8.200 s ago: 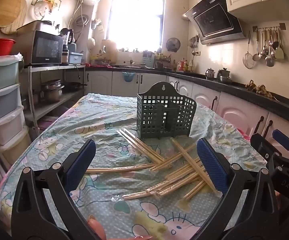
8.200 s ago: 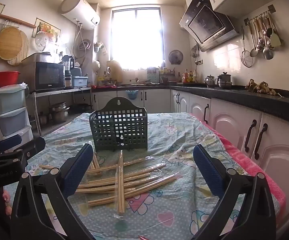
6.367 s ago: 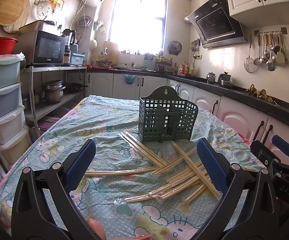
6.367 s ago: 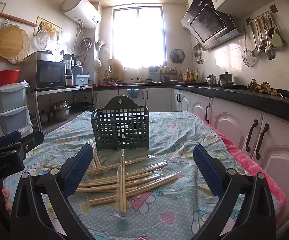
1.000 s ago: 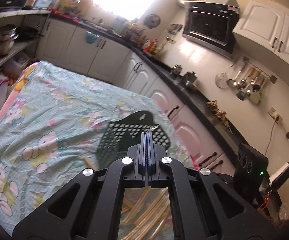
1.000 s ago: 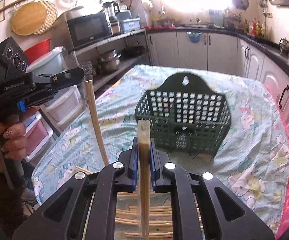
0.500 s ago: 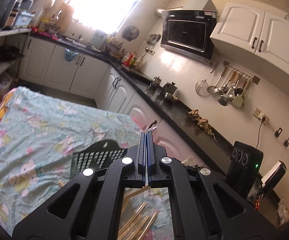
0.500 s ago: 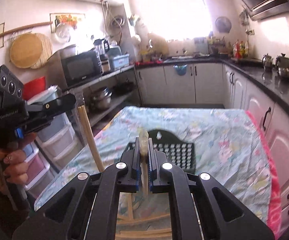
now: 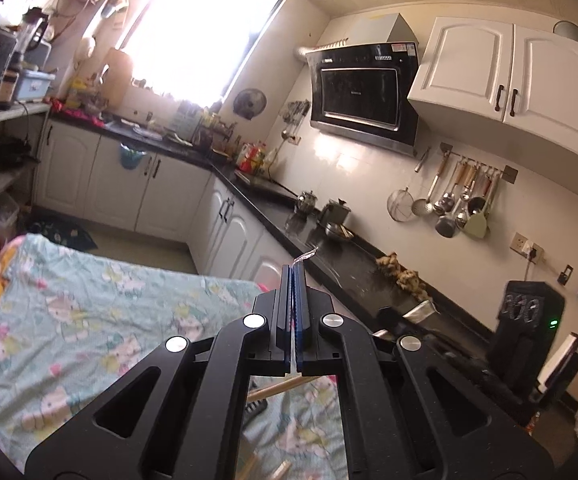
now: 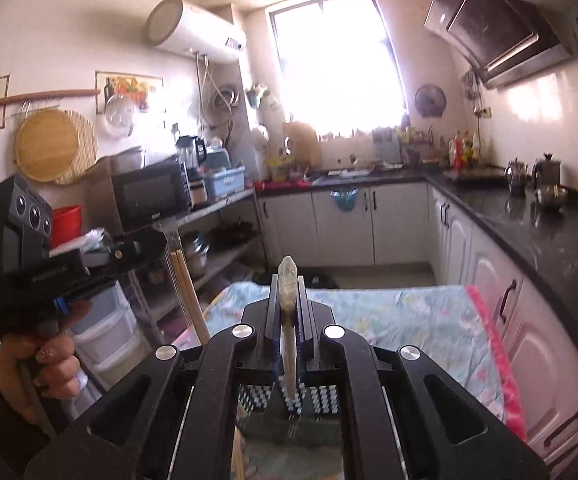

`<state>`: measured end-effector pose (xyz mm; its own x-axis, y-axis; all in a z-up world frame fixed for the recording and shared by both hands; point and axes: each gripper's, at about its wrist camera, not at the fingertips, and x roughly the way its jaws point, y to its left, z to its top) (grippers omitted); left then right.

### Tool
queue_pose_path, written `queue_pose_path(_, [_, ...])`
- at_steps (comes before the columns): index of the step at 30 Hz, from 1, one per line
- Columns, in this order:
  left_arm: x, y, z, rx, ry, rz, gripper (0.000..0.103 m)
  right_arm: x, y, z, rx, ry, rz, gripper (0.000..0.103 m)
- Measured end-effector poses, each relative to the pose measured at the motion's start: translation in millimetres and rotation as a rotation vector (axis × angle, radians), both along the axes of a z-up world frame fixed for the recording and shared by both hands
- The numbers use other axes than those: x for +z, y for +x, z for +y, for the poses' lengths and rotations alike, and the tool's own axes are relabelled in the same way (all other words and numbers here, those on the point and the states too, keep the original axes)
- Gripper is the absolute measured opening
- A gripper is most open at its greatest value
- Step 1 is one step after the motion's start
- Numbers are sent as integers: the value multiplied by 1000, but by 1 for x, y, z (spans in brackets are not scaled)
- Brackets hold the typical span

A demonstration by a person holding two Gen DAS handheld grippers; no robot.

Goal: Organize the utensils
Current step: 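Lift both held chopsticks and carry them over the green basket, then open the left gripper over the basket while the right gripper opens too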

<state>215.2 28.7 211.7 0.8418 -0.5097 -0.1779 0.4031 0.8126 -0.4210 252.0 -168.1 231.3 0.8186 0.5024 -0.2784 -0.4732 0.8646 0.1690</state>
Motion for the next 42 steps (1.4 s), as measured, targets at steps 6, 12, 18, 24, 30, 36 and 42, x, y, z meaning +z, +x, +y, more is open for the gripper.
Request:
queue_pose_path(6, [4,14,1,52,16,-33,0,9,8,-6,-37,-6,-47,6])
queue_pose_path(12, [-6,28,7,88,18,-21,0,-4,25,-8,-52,-16,-24,6])
queue_pose_path(18, [-32,40,18,112,-6,17,0,-31,38,-2,-50,-41,28,6])
queue_pose_path(24, [-61,48,27,122,-31,59,0,-58,48,4,-53,-53,77,6])
queue_pose_path(30, [-84,51,29,118,-43,99,0,-78,54,10,-55,-56,107,6])
queue_pose_path(36, [-99,50,27,114,-39,125,0,-95,61,18,-51,-56,151,7])
queue_pose_path(42, [-109,49,29,115,-33,144,0,-108,64,24,-58,-66,177,13])
